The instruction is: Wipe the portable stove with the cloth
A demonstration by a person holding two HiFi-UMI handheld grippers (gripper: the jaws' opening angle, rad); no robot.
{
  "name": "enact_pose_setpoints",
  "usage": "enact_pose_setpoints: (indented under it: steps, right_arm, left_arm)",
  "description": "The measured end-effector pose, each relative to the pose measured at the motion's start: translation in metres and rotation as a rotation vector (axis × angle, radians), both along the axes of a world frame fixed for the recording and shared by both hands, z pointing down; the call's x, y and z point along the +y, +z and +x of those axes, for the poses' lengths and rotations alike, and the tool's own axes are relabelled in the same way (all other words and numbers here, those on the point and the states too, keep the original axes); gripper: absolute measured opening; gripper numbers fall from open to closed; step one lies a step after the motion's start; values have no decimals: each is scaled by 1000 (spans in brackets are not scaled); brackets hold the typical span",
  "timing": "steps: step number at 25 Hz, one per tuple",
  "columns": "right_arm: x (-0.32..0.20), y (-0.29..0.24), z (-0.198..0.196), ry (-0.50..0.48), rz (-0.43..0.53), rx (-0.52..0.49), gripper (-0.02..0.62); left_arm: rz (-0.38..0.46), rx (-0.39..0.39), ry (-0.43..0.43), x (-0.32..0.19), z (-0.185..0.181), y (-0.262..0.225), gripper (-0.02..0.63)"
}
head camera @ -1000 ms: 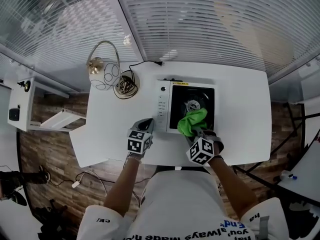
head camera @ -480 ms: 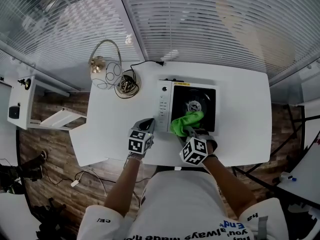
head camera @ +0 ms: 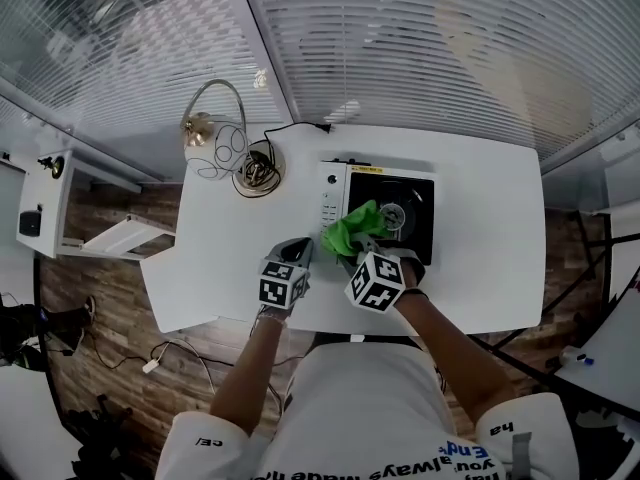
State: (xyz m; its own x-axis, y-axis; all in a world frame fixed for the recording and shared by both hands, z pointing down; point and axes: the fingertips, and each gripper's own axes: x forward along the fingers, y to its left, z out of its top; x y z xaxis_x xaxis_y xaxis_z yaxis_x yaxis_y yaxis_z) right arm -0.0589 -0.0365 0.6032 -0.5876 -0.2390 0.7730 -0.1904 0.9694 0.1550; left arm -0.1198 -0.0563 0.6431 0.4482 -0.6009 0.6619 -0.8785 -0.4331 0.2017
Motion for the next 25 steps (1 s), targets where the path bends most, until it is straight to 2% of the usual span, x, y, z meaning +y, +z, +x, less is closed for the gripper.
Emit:
enact_pose_setpoints:
  steps: [3,11,18,25]
  right_arm:
    - [-3,16,1,-7,-58,38,40]
    - [-26,24,3,22,-124,37,40]
    - [-65,27,8,87,-77,28,41]
    - [-118,26,17,171,51,81,41]
  left_arm:
    - [-1,3,-2,1,1,-1,11]
    - [-1,12,-5,0,1,-4,11]
    - [-10,19,-11,0,-1,-3,11]
    - [-15,24,-10,1,2,-4,11]
